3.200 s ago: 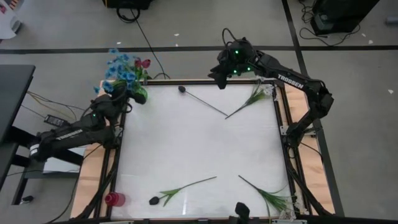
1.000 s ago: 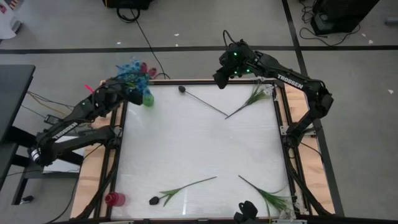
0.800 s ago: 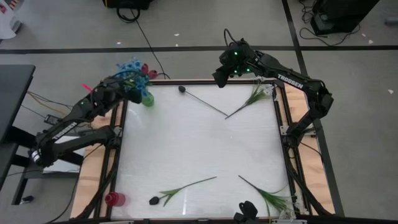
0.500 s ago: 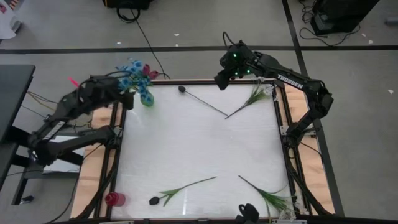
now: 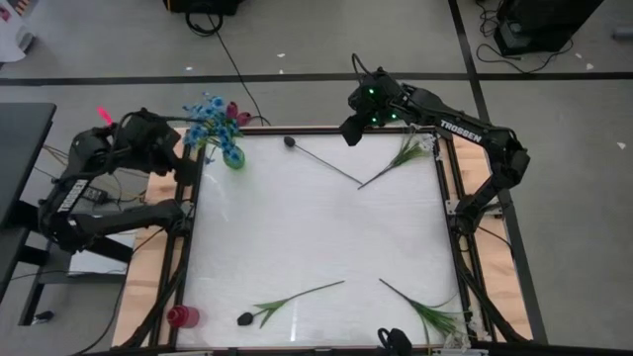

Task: Sort flowers into vase by color
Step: Adjust the red vase

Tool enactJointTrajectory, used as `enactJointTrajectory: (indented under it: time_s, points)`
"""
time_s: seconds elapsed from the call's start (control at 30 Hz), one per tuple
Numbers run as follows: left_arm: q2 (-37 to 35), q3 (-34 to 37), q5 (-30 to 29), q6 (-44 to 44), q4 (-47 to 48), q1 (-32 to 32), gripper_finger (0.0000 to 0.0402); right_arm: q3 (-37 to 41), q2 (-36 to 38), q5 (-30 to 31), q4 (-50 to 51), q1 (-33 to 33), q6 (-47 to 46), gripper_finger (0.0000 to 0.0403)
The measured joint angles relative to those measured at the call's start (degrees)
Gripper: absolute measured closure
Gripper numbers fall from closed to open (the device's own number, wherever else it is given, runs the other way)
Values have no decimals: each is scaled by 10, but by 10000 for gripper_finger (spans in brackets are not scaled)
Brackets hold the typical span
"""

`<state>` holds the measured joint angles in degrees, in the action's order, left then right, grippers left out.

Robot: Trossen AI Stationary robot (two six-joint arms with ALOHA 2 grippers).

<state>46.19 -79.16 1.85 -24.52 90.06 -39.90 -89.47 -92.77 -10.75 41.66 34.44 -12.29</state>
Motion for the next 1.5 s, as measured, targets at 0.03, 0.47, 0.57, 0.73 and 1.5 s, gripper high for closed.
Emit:
enactJointTrajectory:
  time_s: [0.03,0.47,0.57,0.73,1.5]
  points:
    - [2,-7,17,-2,1,0,139,0,0,0,4,-1,0,236]
    - [2,-80,378,-18,-38,0,191,0,0,-37,46,-21,14,236]
    - [5,-74,402,-32,-104,0,199,0,0,-43,57,-32,15,236]
    - [29,-68,419,-51,-218,32,207,0,0,-39,92,-55,15,236]
    - [277,-67,335,-22,-205,464,258,0,1,7,174,-112,30,236]
